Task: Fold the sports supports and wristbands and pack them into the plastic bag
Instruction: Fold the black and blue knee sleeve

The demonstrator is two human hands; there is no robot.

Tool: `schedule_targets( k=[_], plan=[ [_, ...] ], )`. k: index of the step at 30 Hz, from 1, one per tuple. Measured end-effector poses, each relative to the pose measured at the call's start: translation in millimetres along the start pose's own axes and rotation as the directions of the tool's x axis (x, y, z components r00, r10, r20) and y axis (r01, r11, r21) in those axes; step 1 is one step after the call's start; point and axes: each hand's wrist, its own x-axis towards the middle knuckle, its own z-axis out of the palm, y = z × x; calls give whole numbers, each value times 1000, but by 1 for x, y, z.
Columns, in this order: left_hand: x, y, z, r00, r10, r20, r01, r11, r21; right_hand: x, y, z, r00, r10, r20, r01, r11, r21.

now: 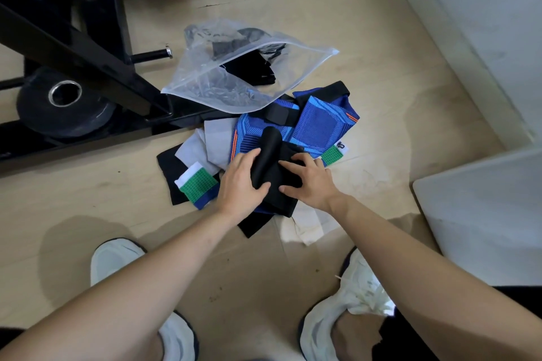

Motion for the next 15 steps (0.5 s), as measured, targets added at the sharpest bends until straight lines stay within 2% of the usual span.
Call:
schedule_targets(
  k=[3, 5, 7, 8, 10, 12, 15],
  plan=[
    [-7, -2, 6, 989, 145, 12, -146, 987, 65, 6, 6, -12, 995, -5, 101, -15, 981, 196],
    [-11, 0, 11, 966, 255, 43, -258, 962, 88, 3, 10, -22, 992, -12, 126, -50, 877, 478],
    [-14, 1, 17, 936, 339, 94, -349, 929, 122, -3, 15, -33, 984, 73, 164, -174, 619, 766],
    [-16, 2, 19, 926, 360, 115, -374, 916, 146, -5, 20, -36, 973, 139, 184, -228, 470, 852],
    [-19, 3, 22, 914, 373, 160, -400, 895, 198, -8, 27, -36, 947, 253, 200, -272, 294, 916],
    [-21, 5, 23, 911, 349, 219, -394, 894, 214, -11, 27, -30, 945, 283, 167, -251, 293, 923],
    [-19, 8, 22, 921, 216, 324, -252, 965, 73, -13, 17, -16, 967, 249, 53, -167, 461, 872]
  ],
)
